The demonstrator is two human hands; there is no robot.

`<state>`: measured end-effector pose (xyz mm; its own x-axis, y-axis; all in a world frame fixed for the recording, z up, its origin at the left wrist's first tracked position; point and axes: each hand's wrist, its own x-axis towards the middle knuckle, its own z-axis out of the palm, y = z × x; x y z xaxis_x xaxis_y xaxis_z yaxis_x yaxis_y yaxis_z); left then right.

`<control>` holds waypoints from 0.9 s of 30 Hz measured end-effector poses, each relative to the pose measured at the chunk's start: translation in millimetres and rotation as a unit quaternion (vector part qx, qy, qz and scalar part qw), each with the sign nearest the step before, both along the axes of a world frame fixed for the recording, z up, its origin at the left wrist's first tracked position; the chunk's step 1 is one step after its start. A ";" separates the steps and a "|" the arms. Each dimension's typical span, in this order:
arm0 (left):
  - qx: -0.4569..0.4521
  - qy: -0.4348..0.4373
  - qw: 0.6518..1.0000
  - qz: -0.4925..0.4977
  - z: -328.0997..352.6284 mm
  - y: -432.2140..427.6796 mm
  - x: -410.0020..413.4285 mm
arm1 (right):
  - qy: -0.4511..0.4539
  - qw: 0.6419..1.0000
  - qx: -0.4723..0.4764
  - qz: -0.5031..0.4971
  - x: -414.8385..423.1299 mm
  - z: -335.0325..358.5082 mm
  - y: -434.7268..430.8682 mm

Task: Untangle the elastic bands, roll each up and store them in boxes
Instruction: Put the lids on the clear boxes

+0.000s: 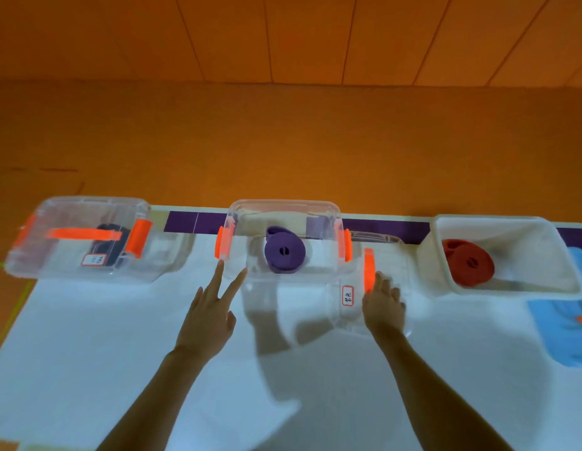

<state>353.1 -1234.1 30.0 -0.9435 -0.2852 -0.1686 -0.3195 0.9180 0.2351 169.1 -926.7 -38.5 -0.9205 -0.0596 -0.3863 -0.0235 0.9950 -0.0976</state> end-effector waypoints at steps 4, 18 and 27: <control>-0.015 0.001 1.000 -0.017 -5.1 -5.0 2.9 | 0.011 0.998 0.031 -0.051 -7.3 -12.3 -10.9; -0.017 0.009 0.999 -0.029 -11.7 -7.0 3.0 | -0.018 0.973 -0.059 -0.223 79.9 37.8 5.9; -0.005 0.015 0.999 -0.048 -7.6 -12.8 3.5 | 0.065 0.968 -0.059 -0.235 143.0 99.5 14.9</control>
